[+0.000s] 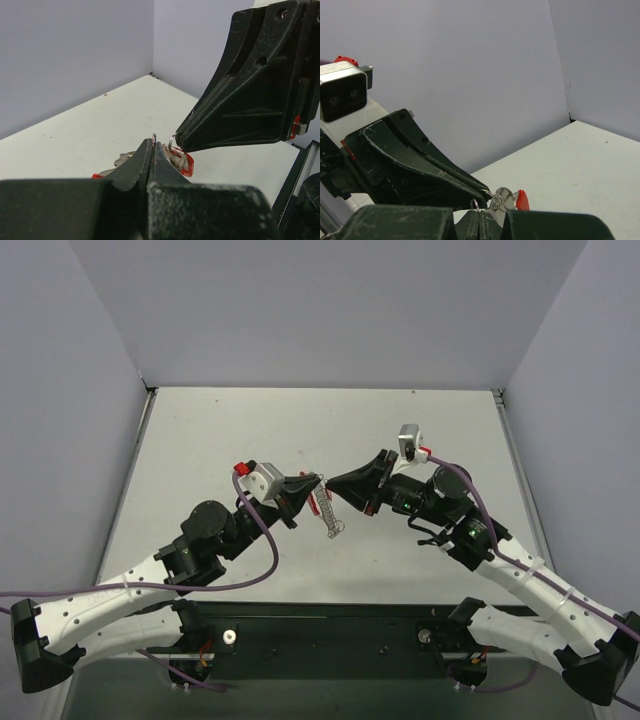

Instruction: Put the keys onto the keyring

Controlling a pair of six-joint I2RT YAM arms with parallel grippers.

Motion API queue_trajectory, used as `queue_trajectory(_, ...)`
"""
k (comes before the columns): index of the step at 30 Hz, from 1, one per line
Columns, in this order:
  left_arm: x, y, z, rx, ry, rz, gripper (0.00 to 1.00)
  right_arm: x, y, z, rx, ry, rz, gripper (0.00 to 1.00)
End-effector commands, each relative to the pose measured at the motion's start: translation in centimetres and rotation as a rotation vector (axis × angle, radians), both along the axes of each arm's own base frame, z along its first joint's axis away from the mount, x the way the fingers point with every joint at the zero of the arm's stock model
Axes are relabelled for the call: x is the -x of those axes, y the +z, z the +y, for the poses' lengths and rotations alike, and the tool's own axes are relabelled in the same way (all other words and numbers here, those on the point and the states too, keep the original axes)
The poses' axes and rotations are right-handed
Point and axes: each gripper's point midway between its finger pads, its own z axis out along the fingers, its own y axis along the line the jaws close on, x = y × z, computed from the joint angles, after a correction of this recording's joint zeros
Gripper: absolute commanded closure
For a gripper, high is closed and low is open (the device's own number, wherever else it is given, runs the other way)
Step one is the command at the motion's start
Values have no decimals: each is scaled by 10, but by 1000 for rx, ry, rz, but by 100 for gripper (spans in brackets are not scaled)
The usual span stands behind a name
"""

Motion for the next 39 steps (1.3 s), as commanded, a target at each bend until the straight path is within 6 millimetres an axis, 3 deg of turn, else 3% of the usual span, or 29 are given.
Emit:
queue_trajectory(1, 3, 33, 4, 114, 0, -27, 100, 6, 32, -3, -74, -6, -134, 100)
queue_trajectory(39, 11, 35, 2, 134, -47, -39, 100, 0, 40, -2, -141, -48, -186, 100)
